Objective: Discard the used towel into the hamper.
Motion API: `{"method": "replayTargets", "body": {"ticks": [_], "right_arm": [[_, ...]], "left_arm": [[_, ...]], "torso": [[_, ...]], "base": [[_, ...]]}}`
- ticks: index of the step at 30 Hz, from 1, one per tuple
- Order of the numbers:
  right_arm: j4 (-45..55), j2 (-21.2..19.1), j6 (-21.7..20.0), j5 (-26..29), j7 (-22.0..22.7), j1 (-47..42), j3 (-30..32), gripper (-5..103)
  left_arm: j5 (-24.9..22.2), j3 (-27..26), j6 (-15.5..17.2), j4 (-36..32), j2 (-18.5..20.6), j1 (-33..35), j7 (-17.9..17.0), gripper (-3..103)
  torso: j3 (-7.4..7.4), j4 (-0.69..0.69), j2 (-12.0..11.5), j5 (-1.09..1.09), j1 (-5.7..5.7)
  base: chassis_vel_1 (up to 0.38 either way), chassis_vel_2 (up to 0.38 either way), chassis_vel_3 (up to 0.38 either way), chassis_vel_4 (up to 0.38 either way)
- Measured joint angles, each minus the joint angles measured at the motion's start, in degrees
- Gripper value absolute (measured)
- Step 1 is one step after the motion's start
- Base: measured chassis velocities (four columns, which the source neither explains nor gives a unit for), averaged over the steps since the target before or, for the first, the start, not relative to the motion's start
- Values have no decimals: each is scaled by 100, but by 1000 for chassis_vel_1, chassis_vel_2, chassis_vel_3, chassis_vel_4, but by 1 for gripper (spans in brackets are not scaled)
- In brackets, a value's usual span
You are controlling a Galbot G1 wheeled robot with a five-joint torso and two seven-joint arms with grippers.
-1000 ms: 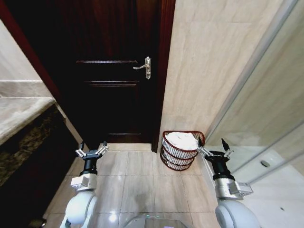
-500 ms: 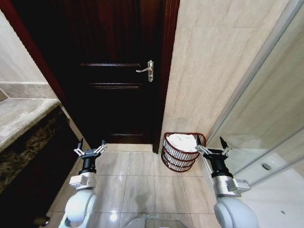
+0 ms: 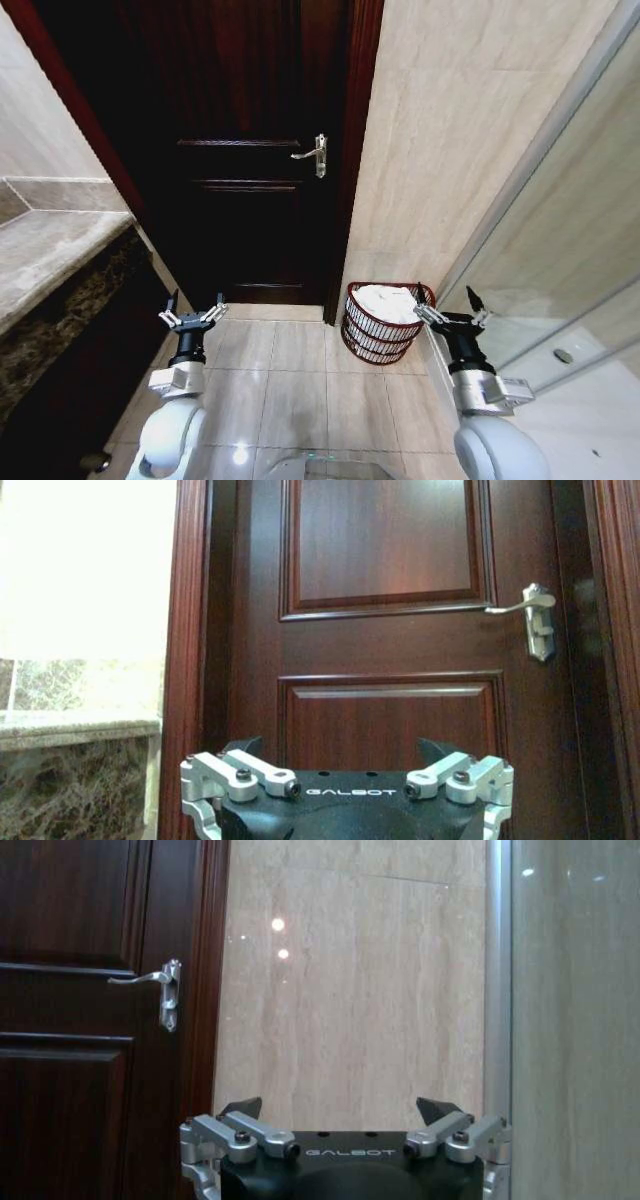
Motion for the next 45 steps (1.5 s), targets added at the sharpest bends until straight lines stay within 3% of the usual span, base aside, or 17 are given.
{"method": "replayTargets", "body": {"ticks": [13,18,23,33,45], "right_arm": [[72,27,-56,176,-61,-27,50,100],[34,87,-67,350,-190,-4,288,100],[0,192,-271,477,-639,-14,604,100],[-371,301,125,442,-794,-61,401,100],[-346,282,144,399,-764,-30,262,100]], "left_arm": [[-6,-113,67,-55,56,-52,7,100],[-20,-84,393,-203,133,-29,22,100],[173,-80,584,-158,111,-15,-15,100],[583,-17,333,190,-156,85,-12,100],[598,-87,199,150,-287,254,-67,100]], "torso": [[169,0,299,-1,129],[250,0,433,0,182],[325,-1,562,0,235],[478,0,838,0,356],[663,0,1154,-1,490]], "base": [[0,0,0,0],[0,0,0,0],[0,0,0,0],[0,0,0,0],[0,0,0,0]]}}
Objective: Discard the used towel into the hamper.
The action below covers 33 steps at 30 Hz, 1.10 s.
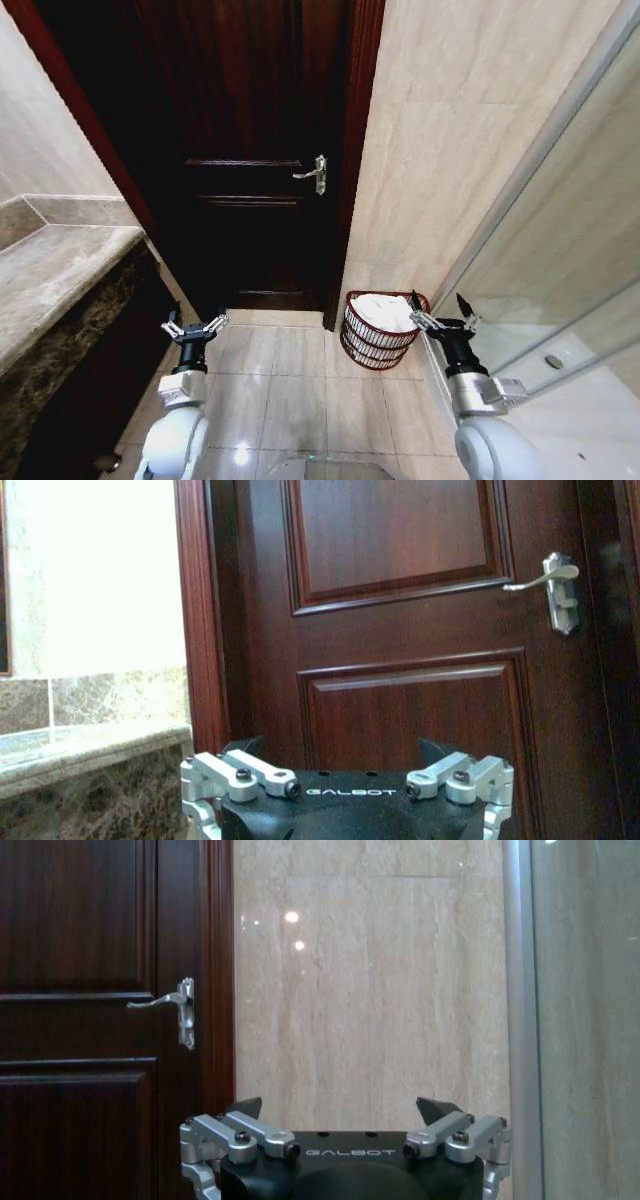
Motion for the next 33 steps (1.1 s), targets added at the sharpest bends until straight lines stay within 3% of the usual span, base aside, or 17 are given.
{"method": "replayTargets", "body": {"ticks": [23,26,33], "right_arm": [[185,-47,10,-96,44,-118,-44,100],[343,-54,-216,-132,68,-176,-69,100],[381,-65,-310,-194,69,-151,-85,100]], "left_arm": [[-42,-40,-66,-155,-16,74,19,100],[-42,-49,-95,-155,-18,68,20,100],[-40,-50,-122,-151,-23,70,26,100]], "torso": [[336,0,587,1,252],[395,0,692,0,299],[484,0,854,0,372]], "base": [[0,0,0,0],[0,0,0,0],[0,0,0,0]]}}
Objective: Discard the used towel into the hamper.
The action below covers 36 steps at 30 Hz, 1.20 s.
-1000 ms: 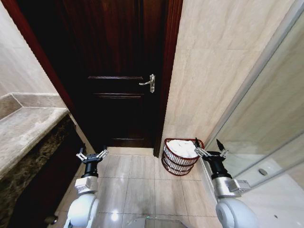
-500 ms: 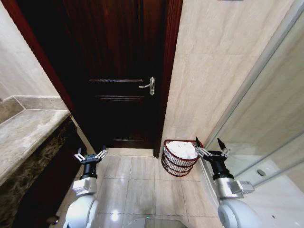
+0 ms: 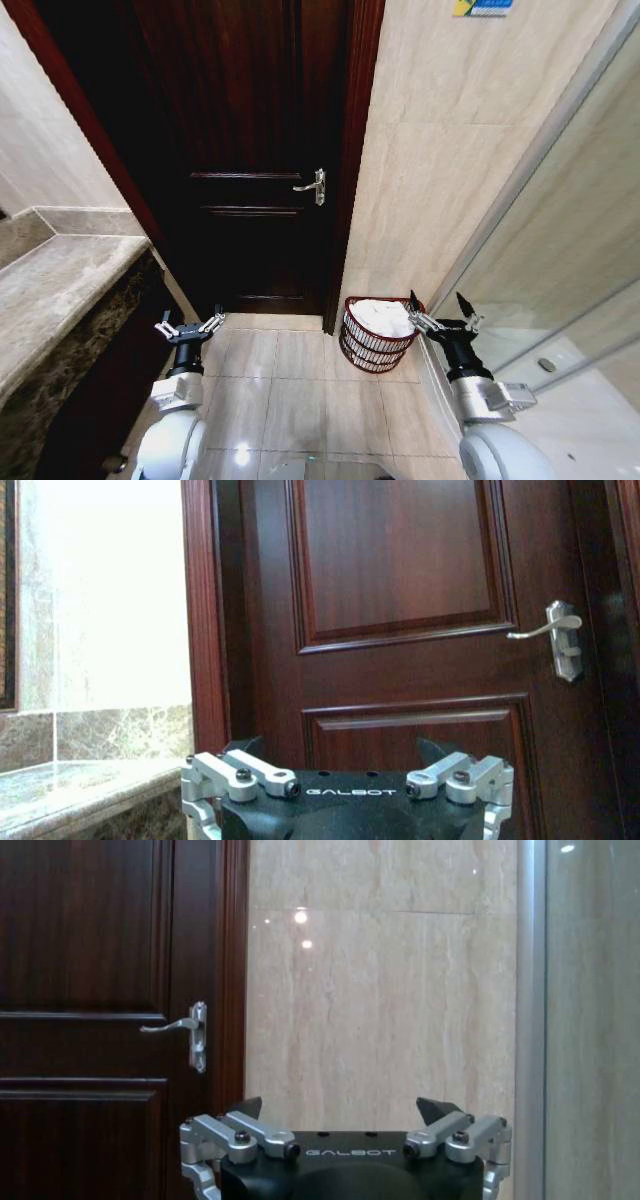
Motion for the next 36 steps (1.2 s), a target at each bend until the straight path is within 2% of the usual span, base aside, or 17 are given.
{"method": "replayTargets", "body": {"ticks": [14,21,36], "right_arm": [[-29,-5,-37,-115,-2,1,-95,100],[-115,-3,247,-84,-10,8,-99,100],[-141,-6,317,23,-9,8,-92,100]], "left_arm": [[-40,-33,-84,80,23,25,5,100],[-41,-14,-86,80,23,38,6,100],[33,10,-148,160,4,42,16,100]], "torso": [[212,0,382,0,169],[309,0,560,0,249],[541,0,982,0,438]], "base": [[-22,-25,27,25],[-8,-7,7,7],[0,0,0,0]]}}
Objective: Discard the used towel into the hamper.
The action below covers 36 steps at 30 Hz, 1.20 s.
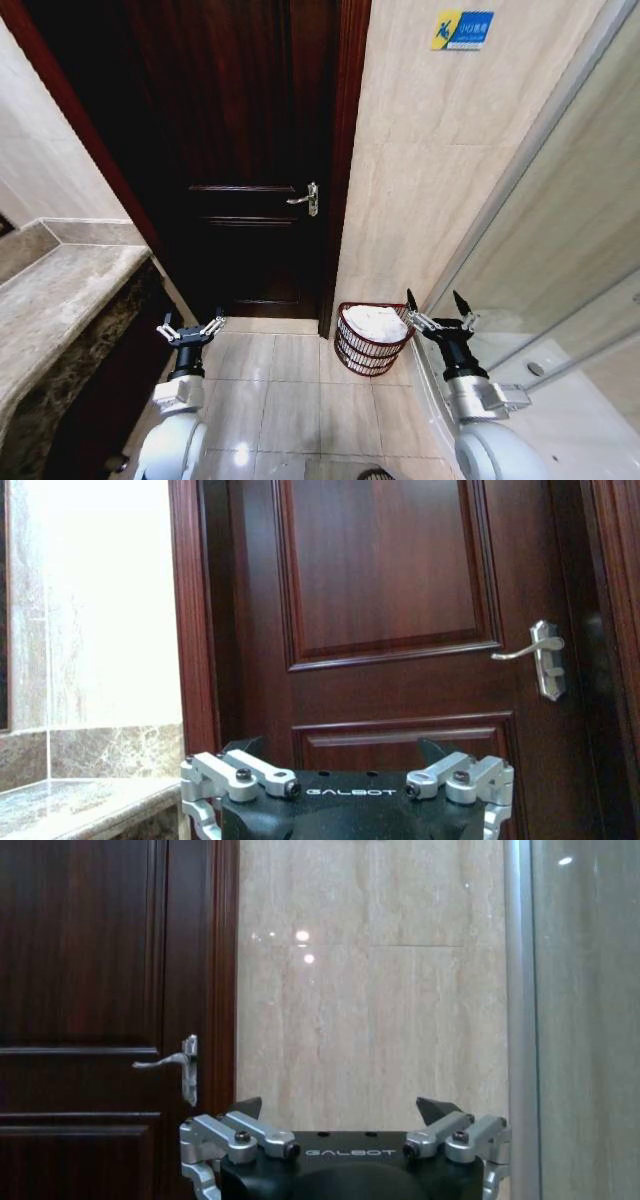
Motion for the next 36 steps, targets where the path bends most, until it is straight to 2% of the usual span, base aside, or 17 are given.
{"method": "replayTargets", "body": {"ticks": [19,25,30,36], "right_arm": [[-30,-43,-55,106,14,142,30,100],[-39,-24,-52,104,8,142,15,100],[-60,-27,-53,150,11,152,71,100],[-56,-19,-47,177,6,135,131,100]], "left_arm": [[124,115,168,-45,-103,-82,-170,100],[195,133,173,13,-91,-80,-215,100],[139,178,437,-101,-86,-77,-238,100],[175,203,438,-90,-94,-130,-248,100]], "torso": [[280,0,520,0,236],[334,0,617,0,281],[415,0,771,1,350],[509,0,948,1,433]], "base": [[0,0,0,0],[0,0,0,0],[0,0,0,0],[0,0,0,0]]}}
